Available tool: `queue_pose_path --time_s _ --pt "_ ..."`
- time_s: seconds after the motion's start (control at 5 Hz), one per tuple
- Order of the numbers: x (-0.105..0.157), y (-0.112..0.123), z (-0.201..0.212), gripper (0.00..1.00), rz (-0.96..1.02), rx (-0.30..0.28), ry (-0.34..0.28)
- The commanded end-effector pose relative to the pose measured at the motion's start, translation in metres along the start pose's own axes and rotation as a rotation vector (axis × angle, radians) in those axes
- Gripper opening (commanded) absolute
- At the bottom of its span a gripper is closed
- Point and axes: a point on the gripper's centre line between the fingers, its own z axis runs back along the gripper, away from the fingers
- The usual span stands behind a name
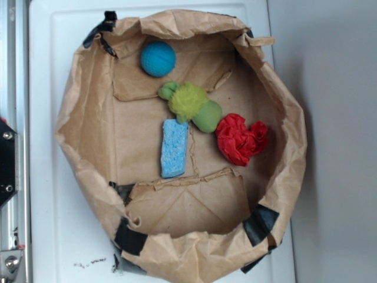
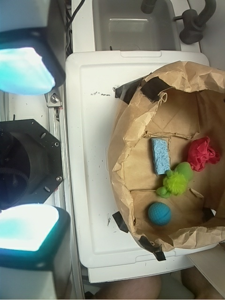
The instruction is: Grab the red paper.
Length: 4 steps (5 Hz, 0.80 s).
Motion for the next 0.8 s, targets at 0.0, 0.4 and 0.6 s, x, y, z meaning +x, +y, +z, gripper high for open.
queue_pose_path --time_s 0.0,0.4,0.6 --pt "0.0 0.0 0.0 1.0 0.0 0.0 0.0" --pt "0.0 0.0 0.0 1.0 0.0 0.0 0.0" --pt "0.038 -0.002 -0.032 1.0 -0.024 0.022 -0.022"
